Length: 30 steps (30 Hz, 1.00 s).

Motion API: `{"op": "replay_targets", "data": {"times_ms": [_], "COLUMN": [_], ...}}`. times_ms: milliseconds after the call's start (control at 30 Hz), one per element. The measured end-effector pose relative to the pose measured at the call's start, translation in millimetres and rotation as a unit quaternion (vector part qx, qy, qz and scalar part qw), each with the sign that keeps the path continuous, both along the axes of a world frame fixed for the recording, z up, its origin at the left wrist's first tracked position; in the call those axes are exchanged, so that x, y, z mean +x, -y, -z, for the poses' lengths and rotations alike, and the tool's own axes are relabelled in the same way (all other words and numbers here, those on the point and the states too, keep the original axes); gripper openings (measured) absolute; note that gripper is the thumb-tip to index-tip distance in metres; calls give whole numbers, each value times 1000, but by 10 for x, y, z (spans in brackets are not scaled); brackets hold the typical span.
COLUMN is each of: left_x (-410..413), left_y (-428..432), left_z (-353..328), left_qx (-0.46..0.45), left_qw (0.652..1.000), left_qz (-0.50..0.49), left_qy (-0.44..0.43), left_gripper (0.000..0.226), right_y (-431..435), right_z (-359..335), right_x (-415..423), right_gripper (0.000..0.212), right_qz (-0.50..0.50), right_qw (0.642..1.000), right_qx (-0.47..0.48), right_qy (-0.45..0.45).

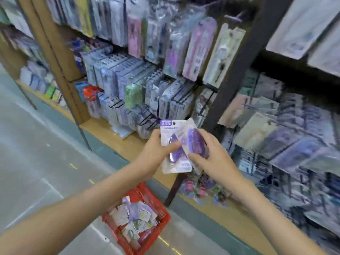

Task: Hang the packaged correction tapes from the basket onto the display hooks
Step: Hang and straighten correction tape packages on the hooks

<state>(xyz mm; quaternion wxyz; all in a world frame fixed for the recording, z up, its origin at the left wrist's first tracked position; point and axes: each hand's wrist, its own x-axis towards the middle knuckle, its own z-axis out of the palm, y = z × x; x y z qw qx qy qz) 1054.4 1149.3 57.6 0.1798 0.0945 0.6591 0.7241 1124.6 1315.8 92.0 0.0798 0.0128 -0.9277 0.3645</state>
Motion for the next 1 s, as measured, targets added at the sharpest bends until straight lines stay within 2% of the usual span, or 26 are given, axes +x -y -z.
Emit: {"op": "replay_targets", "data": {"times_ms": [67, 167, 200, 300, 367, 467, 533, 600, 700, 767, 833, 900, 1000], "left_x": [365, 880, 1043, 1467, 1638, 1797, 1905, 2023, 2183, 2249, 2293, 2326, 2347], "left_y": [-318, -880, -1068, -1564, -1790, -2029, -2153, -2266, -2375, -2431, -2464, -2468, -2426], "left_z": [-244, -518, -590, -839, -965, -1125, -1241, -1337, -1445, -1493, -1556, -1650, -1865], "left_qx": [25, 28, 21, 23, 31, 37, 25, 9, -22, -17, -4, 10, 30], "left_qw": [998, 997, 997, 991, 986, 962, 942, 924, 897, 896, 908, 920, 935], "left_qz": [47, 57, 59, 124, 166, 247, 304, 363, 439, 443, 419, 391, 344], "left_qy": [-17, -40, -48, -49, 3, 111, 141, 115, 42, 14, -4, -31, -86], "left_gripper": [19, 31, 29, 8, 10, 21, 32, 40, 35, 33, 33, 34, 29], "right_y": [-330, -855, -1018, -1497, -1772, -2107, -2243, -2313, -2372, -2369, -2394, -2440, -2371], "right_z": [-129, -225, -266, -487, -688, -923, -1022, -1086, -1217, -1332, -1399, -1437, -1567], "right_x": [438, 1094, 1304, 1863, 2160, 2493, 2625, 2675, 2766, 2862, 2913, 2895, 2812], "right_gripper": [56, 58, 59, 66, 67, 64, 65, 67, 51, 43, 52, 52, 43], "right_qz": [12, 55, 68, 109, 100, -12, -59, -64, -29, 0, 58, 104, 178], "right_qw": [1000, 997, 996, 990, 989, 965, 949, 944, 964, 975, 975, 954, 946], "right_qx": [-13, -55, -64, -56, 19, 206, 285, 310, 257, 214, 182, 199, 101], "right_qy": [-1, 1, -11, -70, -111, -159, -125, -88, -57, -60, -115, -198, -251]}}
